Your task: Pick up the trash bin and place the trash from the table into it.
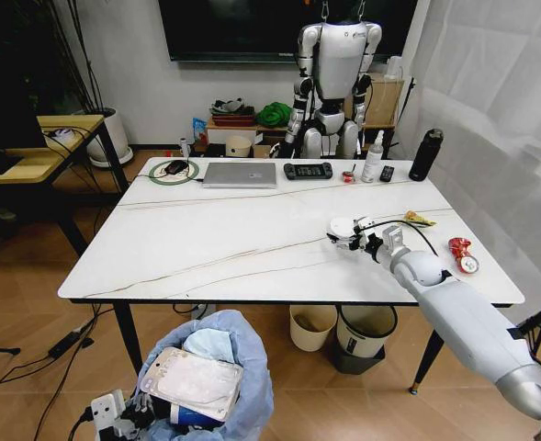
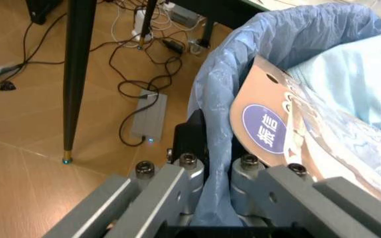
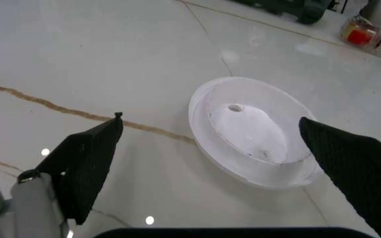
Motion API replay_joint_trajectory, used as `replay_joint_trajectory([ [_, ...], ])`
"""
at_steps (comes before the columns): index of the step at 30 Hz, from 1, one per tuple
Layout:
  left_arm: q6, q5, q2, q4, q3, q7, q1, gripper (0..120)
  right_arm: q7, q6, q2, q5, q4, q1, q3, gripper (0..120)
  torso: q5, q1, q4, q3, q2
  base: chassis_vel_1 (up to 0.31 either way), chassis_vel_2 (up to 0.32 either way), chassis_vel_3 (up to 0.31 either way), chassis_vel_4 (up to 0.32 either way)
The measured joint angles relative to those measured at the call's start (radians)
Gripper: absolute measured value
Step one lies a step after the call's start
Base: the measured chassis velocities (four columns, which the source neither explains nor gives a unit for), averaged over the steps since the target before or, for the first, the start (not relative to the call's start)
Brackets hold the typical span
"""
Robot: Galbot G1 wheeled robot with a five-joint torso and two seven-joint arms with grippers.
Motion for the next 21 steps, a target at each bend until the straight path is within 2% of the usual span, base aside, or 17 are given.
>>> replay_joint_trajectory([
  [6, 0.000, -0.003, 0.002, 0.000, -0.002, 0.000, -0.002, 0, -0.003, 0.002, 0.012, -0.008, -0.031, 0.014, -0.007, 82, 0.0000, 0.000, 0.0000, 0.000, 0.000, 0.000, 0.000, 0.000, 0.000],
  [10, 0.000, -0.008, 0.005, 0.005, -0.003, 0.000, -0.005, 0, -0.003, 0.002, 0.012, -0.009, -0.028, 0.013, -0.012, 63, 0.0000, 0.000, 0.0000, 0.000, 0.000, 0.000, 0.000, 0.000, 0.000],
  [14, 0.000, -0.011, 0.007, 0.008, -0.003, 0.000, -0.007, 0, -0.003, 0.000, 0.012, -0.008, -0.024, 0.012, -0.012, 54, -0.0001, 0.000, 0.0000, 0.000, 0.000, 0.000, 0.000, 0.000, 0.000],
  [15, 0.000, -0.013, 0.008, 0.008, -0.003, 0.000, -0.007, 0, -0.002, -0.002, 0.012, -0.008, -0.023, 0.012, -0.012, 48, 0.0000, 0.000, 0.0000, 0.000, 0.000, 0.000, 0.000, 0.000, 0.000],
  [17, 0.000, -0.018, 0.010, 0.009, -0.005, 0.000, -0.008, 0, 0.000, -0.005, 0.012, -0.008, -0.022, 0.012, -0.012, 39, -0.0001, 0.000, 0.0000, 0.000, 0.000, 0.000, 0.000, 0.000, 0.000],
  [18, 0.000, -0.018, 0.010, 0.009, -0.005, 0.000, -0.008, 0, 0.000, -0.005, 0.012, -0.008, -0.022, 0.012, -0.012, 39, -0.0001, 0.000, 0.0000, 0.000, 0.000, 0.000, 0.000, 0.000, 0.000],
  [21, 0.000, -0.022, 0.013, 0.011, -0.006, 0.000, -0.008, 0, 0.002, -0.007, 0.012, -0.008, -0.023, 0.011, -0.012, 25, -0.0001, 0.000, -0.0001, 0.000, 0.000, 0.000, 0.000, 0.000, 0.000],
])
